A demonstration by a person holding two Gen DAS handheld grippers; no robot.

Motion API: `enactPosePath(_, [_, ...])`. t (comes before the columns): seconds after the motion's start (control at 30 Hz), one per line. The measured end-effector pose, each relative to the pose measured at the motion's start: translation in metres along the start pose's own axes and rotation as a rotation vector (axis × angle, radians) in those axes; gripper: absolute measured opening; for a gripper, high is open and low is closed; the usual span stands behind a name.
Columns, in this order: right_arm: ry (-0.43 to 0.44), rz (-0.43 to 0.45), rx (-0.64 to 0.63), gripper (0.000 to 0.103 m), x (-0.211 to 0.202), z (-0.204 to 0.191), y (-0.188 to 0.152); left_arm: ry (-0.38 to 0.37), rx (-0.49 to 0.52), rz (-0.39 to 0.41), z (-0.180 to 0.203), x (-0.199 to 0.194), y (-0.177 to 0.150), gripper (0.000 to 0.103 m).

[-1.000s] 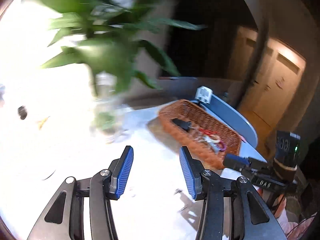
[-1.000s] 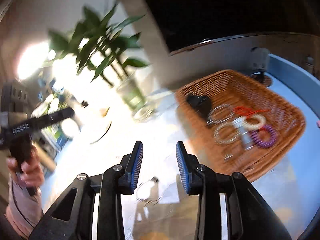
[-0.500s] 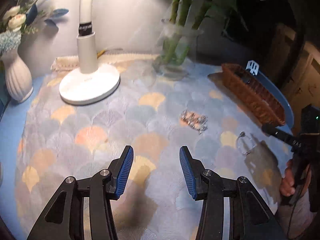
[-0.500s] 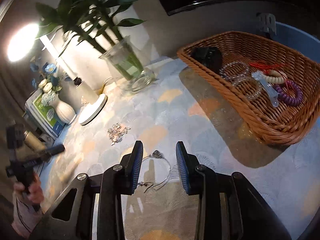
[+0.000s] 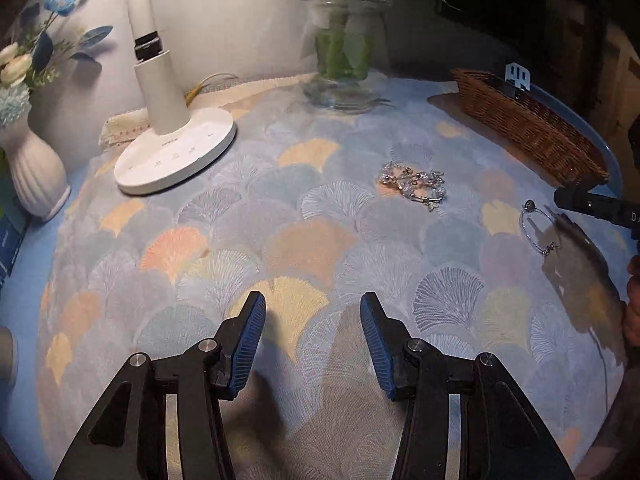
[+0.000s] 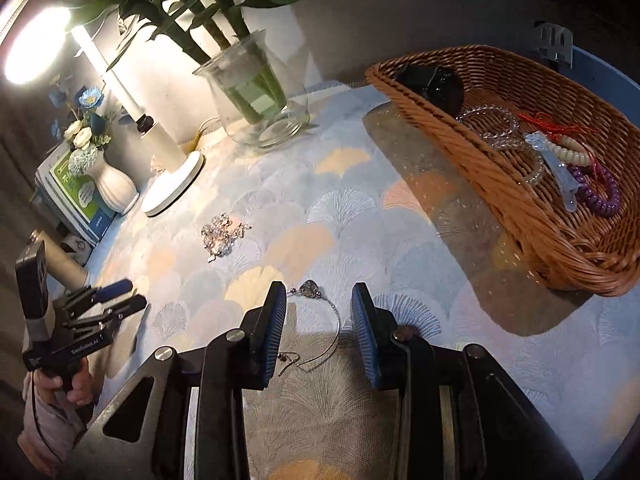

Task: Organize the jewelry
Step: 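Grasp the silver pearl bracelet with the left tool while the right tool grasps the silver heart bangle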

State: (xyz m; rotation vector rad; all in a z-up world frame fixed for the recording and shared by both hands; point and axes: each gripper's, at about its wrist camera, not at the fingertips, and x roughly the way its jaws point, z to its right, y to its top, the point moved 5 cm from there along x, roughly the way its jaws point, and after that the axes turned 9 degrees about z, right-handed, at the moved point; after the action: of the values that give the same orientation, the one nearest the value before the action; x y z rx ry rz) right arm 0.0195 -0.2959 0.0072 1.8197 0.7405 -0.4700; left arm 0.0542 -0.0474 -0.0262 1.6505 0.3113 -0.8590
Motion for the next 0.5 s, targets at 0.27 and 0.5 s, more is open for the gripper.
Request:
enactPosePath(0.27, [-0.048,-0.135,-0.309,0.037,0.013,-0.024,-0.007,-0.143,0.301,0.039,0.044,0.011,0.061,0.050])
enactPosePath(0.5, [0.003,-0.171,-0.387,0.037,0.024,-0.023,-0.010,-0.191,0.497,-0.017,0.066,0.055,0.075,0.050])
